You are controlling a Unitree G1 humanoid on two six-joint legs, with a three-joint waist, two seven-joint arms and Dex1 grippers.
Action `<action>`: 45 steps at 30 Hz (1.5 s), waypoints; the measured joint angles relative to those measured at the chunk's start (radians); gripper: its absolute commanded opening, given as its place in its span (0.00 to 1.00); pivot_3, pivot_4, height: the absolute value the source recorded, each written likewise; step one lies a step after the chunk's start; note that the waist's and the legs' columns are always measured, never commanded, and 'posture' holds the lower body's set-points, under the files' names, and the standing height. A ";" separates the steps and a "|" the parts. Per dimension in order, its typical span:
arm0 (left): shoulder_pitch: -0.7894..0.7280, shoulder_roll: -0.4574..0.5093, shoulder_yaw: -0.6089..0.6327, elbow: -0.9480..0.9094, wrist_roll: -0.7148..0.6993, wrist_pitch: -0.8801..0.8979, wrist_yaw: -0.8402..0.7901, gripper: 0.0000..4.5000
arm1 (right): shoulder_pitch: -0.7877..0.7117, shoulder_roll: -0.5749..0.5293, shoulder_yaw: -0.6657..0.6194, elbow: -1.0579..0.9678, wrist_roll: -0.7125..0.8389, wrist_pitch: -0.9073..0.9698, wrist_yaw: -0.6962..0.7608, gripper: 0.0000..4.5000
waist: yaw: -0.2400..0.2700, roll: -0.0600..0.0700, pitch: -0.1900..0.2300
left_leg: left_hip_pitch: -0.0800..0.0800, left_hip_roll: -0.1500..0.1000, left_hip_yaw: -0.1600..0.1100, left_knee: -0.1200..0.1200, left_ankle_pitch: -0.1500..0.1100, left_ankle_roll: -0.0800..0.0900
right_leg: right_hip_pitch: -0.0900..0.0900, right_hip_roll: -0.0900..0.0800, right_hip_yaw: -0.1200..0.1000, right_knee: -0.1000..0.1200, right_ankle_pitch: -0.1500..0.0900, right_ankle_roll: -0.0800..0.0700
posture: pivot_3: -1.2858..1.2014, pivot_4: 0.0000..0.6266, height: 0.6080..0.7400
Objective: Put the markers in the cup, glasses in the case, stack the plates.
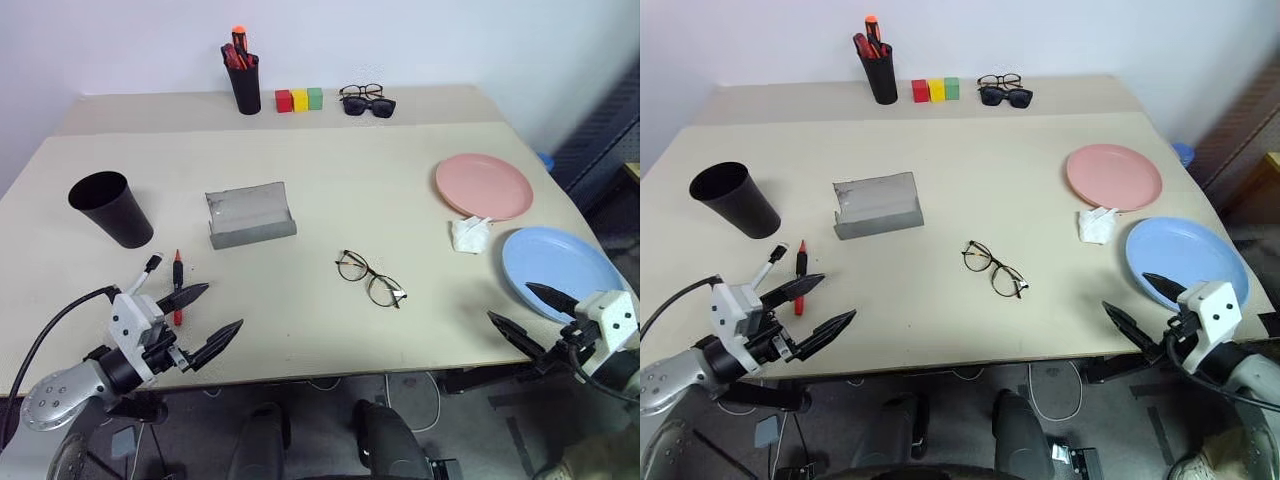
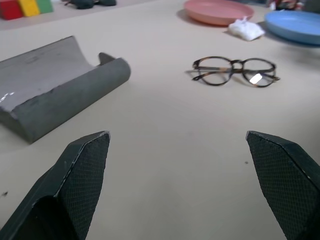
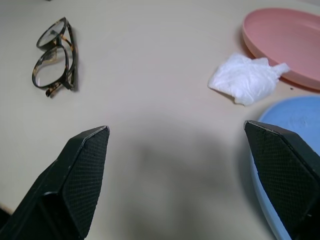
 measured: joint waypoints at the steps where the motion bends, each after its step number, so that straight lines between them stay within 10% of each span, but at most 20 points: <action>1: 0.000 0.003 0.000 -0.001 -0.001 0.004 -0.002 1.00 | -0.001 0.000 0.000 0.000 0.002 0.001 0.002 0.98 | 0.001 0.000 0.000 | 0.000 0.000 0.001 0.000 0.000 0.000 | -0.001 -0.001 0.000 0.002 0.000 0.000 | 0.52 0.24 1.00; 28: -0.003 -0.024 0.007 -0.028 -0.027 0.052 0.076 1.00 | -0.132 -0.014 0.014 -0.032 0.020 0.065 -0.004 0.98 | 0.005 -0.001 0.000 | 0.005 -0.001 0.001 0.001 0.000 0.000 | 0.000 0.000 0.000 0.005 0.000 0.000 | 0.52 0.24 1.00; 45: -0.438 -0.198 -0.036 -0.029 -0.014 0.744 0.874 1.00 | -0.517 0.041 0.412 0.077 0.017 0.011 0.197 0.98 | 0.012 -0.008 0.000 | 0.008 -0.003 -0.011 0.004 0.002 0.003 | 0.001 0.006 0.000 0.025 0.001 0.002 | 0.52 0.24 1.00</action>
